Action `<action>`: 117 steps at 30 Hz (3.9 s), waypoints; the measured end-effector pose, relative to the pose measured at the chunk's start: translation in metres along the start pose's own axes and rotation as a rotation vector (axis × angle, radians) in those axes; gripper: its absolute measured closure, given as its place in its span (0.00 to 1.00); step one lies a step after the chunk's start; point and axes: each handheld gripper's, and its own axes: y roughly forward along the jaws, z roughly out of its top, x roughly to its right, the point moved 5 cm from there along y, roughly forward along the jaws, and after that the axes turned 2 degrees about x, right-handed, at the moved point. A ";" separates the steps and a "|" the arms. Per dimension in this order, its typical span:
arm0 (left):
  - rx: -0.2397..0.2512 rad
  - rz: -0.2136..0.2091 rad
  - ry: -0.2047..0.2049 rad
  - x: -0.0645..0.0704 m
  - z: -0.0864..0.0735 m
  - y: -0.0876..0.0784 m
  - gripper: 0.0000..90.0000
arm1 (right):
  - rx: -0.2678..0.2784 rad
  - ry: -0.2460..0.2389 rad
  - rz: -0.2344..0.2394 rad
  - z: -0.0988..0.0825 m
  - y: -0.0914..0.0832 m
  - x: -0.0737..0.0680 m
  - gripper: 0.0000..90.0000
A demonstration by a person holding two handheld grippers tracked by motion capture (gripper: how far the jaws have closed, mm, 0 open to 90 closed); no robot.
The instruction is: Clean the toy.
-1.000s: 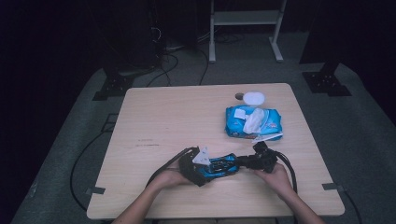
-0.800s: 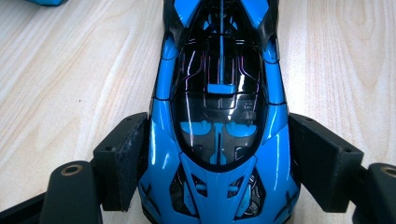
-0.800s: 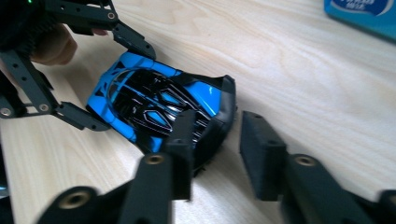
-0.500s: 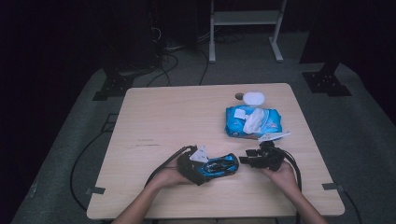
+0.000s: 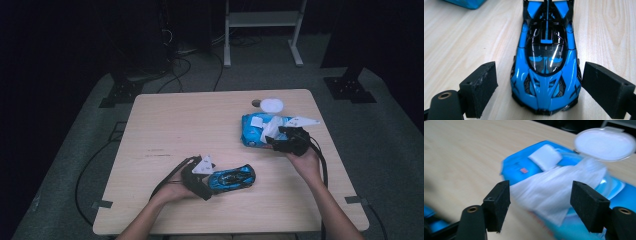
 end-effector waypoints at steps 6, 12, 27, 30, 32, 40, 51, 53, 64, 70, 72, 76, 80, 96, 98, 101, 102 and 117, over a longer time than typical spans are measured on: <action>0.042 0.034 -0.039 -0.001 -0.004 -0.009 0.13 | -0.064 -0.005 -0.081 -0.001 0.030 0.011 0.42; 0.028 0.041 -0.035 -0.002 -0.014 -0.014 0.12 | -0.080 -0.009 -0.149 -0.002 0.032 0.015 0.80; 0.030 0.063 -0.038 -0.004 -0.018 -0.011 0.12 | -0.010 0.065 -0.070 0.015 -0.002 0.019 0.97; 0.030 0.063 -0.036 -0.004 -0.018 -0.010 0.12 | 0.011 0.069 -0.066 0.020 -0.007 0.020 0.97; 0.032 0.064 -0.036 -0.004 -0.018 -0.010 0.12 | 0.043 0.088 -0.048 0.026 -0.014 0.019 0.97; 0.040 0.061 -0.046 -0.002 -0.017 -0.008 0.12 | 0.133 0.014 0.049 0.050 -0.054 -0.011 0.97; 0.019 -0.010 -0.063 0.001 -0.017 0.000 0.16 | -0.045 -0.074 0.452 -0.002 -0.054 -0.112 0.97; 0.021 -0.012 -0.053 0.003 -0.016 0.003 0.16 | -0.106 -0.096 0.474 -0.014 -0.044 -0.120 0.97; 0.023 -0.034 -0.046 0.004 -0.007 0.018 0.19 | -0.209 -0.241 0.410 -0.026 -0.020 -0.116 0.66; 0.008 -0.044 -0.029 0.007 -0.005 0.023 0.26 | -0.170 -0.299 0.420 -0.027 -0.001 -0.134 0.58; 0.008 -0.042 -0.029 0.007 -0.005 0.023 0.26 | -0.170 -0.310 0.418 -0.027 0.007 -0.140 0.61; 0.008 -0.039 -0.026 0.006 -0.005 0.024 0.27 | -0.152 -0.305 0.437 -0.026 0.016 -0.150 0.75; 0.006 -0.033 -0.022 0.006 -0.005 0.024 0.27 | -0.152 -0.300 0.443 -0.028 0.015 -0.152 0.88; 0.008 -0.009 -0.038 0.005 -0.005 0.025 0.27 | -0.161 -0.312 0.431 -0.040 0.001 -0.156 0.90; 0.014 -0.009 -0.043 0.004 -0.005 0.025 0.27 | -0.159 -0.311 0.433 -0.039 0.002 -0.155 0.90; 0.019 -0.004 -0.038 0.004 -0.006 0.024 0.27 | -0.158 -0.296 0.391 -0.041 -0.004 -0.140 0.90; 0.024 -0.003 -0.040 0.004 -0.006 0.024 0.27 | -0.161 -0.291 0.363 -0.043 -0.006 -0.133 0.90; 0.025 -0.006 -0.040 0.003 -0.006 0.025 0.28 | -0.143 -0.178 0.311 -0.046 -0.009 -0.109 0.90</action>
